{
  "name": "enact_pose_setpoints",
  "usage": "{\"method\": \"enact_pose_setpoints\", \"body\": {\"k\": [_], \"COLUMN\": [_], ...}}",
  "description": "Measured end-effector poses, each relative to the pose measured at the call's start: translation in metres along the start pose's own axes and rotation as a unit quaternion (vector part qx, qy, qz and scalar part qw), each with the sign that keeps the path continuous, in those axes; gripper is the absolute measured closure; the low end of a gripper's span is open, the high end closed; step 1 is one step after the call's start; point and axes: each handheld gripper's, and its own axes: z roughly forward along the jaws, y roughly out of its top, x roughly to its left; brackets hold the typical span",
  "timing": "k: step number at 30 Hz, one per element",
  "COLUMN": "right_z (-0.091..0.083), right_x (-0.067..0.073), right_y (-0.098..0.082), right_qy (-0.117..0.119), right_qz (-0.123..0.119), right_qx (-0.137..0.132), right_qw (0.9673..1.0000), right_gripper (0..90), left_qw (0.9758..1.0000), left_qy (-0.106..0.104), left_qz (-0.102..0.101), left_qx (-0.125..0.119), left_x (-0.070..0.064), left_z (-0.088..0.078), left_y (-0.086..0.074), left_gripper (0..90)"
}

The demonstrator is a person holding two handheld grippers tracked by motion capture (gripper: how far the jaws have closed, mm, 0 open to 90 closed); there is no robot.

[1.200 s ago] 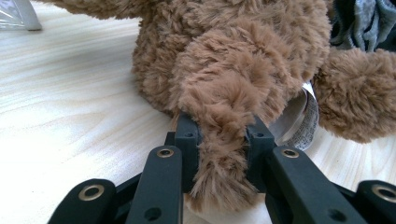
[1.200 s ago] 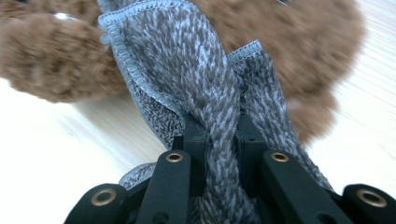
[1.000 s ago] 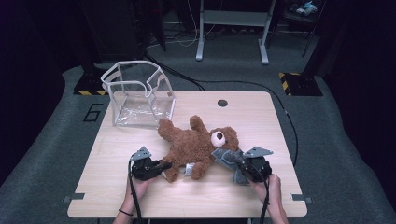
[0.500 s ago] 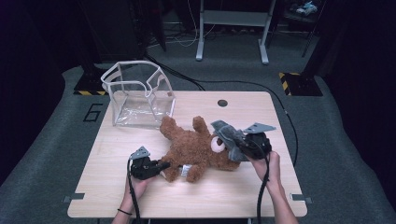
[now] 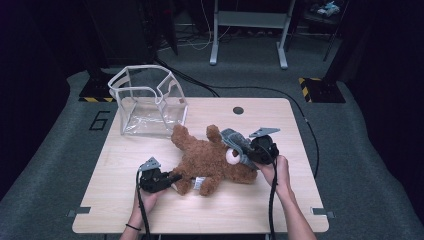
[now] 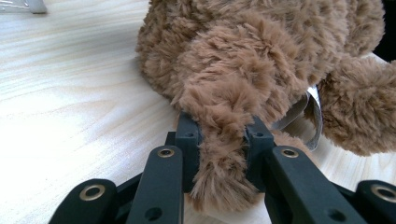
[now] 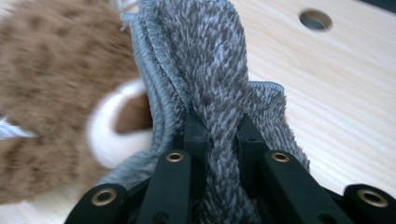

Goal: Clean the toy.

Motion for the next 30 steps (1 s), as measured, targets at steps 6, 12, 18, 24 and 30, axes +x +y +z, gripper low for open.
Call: {"method": "enact_pose_setpoints", "body": {"k": [6,12,18,24,30], "right_z": [0.007,0.004,-0.009,0.002,0.021], "right_x": [-0.021,-0.036,-0.019,0.013,0.04], "right_y": [-0.015,-0.02,0.011,0.046,0.071], "right_qy": [-0.021,-0.039,-0.022,0.013,0.052], "right_qz": [0.026,0.037,0.004,-0.044,-0.083], "right_qx": [0.021,0.031,0.004,-0.005,0.001], "right_qw": [0.9992,0.9981,0.9997,0.9989,0.9952], "right_gripper": [79.2,78.9,78.6,78.5,78.5], "left_qw": [1.0,1.0,1.0,1.0,1.0], "left_qy": [-0.002,0.002,-0.001,0.0,0.0], "left_qz": [-0.003,-0.004,-0.005,-0.005,-0.004], "left_qx": [0.001,-0.005,-0.001,-0.001,-0.002], "left_x": [0.001,0.001,0.002,0.002,0.002], "left_z": [0.0,0.001,0.0,0.0,0.0], "left_y": [-0.001,-0.002,-0.001,-0.002,-0.002], "left_gripper": [73.7,73.7,73.7,73.7,73.8]}}
